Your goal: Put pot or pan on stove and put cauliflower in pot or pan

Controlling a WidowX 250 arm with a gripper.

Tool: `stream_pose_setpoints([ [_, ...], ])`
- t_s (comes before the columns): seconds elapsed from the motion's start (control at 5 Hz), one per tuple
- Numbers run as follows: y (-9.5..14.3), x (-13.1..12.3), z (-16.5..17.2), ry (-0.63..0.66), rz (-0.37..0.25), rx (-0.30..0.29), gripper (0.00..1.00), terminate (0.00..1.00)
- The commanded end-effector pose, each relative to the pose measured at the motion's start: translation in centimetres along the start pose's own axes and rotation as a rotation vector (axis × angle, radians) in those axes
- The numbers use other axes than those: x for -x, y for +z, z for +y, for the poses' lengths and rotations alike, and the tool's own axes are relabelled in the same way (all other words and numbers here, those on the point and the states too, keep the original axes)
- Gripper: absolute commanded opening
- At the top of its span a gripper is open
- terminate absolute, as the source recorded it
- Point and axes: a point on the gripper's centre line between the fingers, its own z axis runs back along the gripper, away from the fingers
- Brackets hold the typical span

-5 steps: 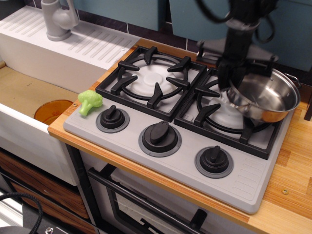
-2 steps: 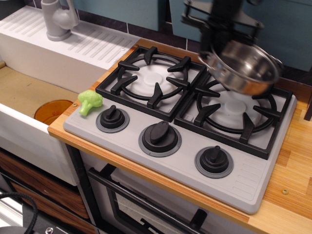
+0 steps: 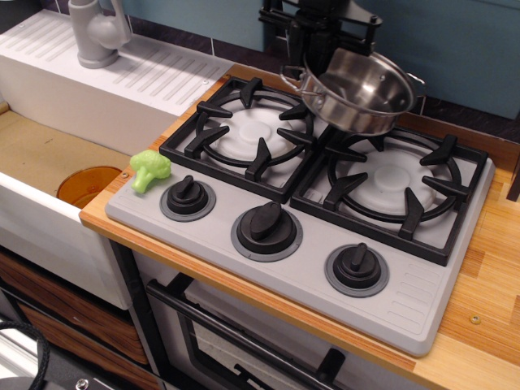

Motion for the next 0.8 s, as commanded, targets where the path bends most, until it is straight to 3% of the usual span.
stream_pose_setpoints([
  [0.0,0.2,-0.7,3.6,0.008,-0.075,0.007,0.0,0.0],
  [0.6,-2.0,1.0,8.2,-0.004,-0.086,0.011,0.0,0.0],
])
